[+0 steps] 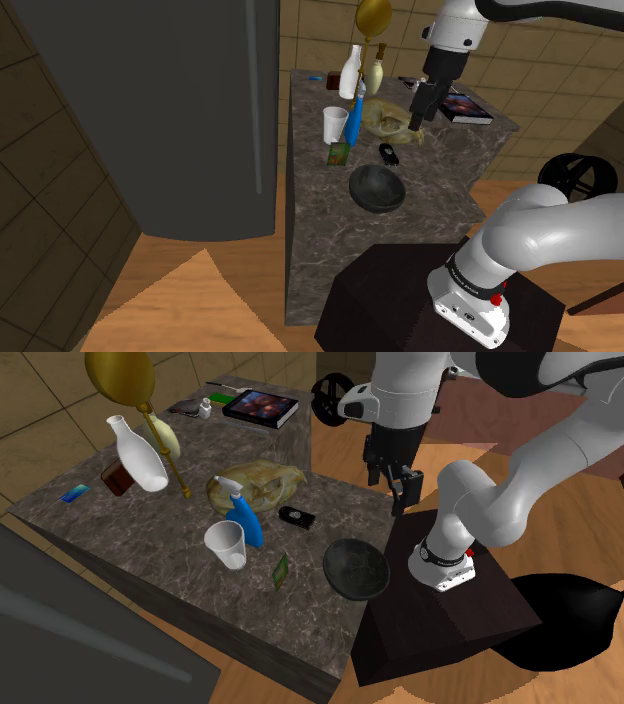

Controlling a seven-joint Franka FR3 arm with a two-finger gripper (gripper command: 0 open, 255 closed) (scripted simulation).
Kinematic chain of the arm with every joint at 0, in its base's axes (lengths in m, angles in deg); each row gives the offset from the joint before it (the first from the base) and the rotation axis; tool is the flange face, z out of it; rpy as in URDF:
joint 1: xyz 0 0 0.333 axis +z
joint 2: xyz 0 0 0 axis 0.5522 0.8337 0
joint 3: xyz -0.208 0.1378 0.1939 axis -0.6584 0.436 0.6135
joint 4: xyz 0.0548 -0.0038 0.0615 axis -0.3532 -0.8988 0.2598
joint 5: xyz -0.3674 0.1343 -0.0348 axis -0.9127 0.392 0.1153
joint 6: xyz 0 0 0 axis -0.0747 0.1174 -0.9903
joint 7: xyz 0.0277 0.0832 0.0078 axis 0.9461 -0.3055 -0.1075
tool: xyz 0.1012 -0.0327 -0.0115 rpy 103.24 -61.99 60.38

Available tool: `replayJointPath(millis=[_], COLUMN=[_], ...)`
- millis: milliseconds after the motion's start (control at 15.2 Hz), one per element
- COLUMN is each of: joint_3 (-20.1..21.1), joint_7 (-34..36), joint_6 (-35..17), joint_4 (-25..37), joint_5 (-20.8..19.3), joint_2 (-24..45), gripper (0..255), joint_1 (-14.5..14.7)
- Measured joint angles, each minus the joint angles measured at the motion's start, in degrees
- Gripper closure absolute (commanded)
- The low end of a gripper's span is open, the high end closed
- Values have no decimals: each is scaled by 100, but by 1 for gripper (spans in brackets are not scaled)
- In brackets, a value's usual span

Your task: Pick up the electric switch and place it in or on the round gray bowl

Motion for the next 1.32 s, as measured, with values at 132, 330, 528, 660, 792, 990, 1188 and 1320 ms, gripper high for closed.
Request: replayJointPath(millis=[132, 330, 528, 660, 792, 990, 1188, 1320], joint_3=[2, -58, -109, -168, -224, -301, -388, -453], joint_7=[30, 116, 247, 319, 403, 542, 690, 787], joint_6=[-91, -586, -1175, -1555, -1932, -2581, -3108, -3540], joint_4=[-67, -374, -623, -710, -878, -1042, -1070, -1176], joint_5=[-7, -97, -186, -260, -328, -421, -515, -574], joint_2=[16, 155, 426, 669, 828, 1238, 1656, 1935], gripper=[0, 0, 0, 0, 0, 0, 0, 0], joint_1=[-26, -189, -374, -510, -643, -836, -1027, -1154])
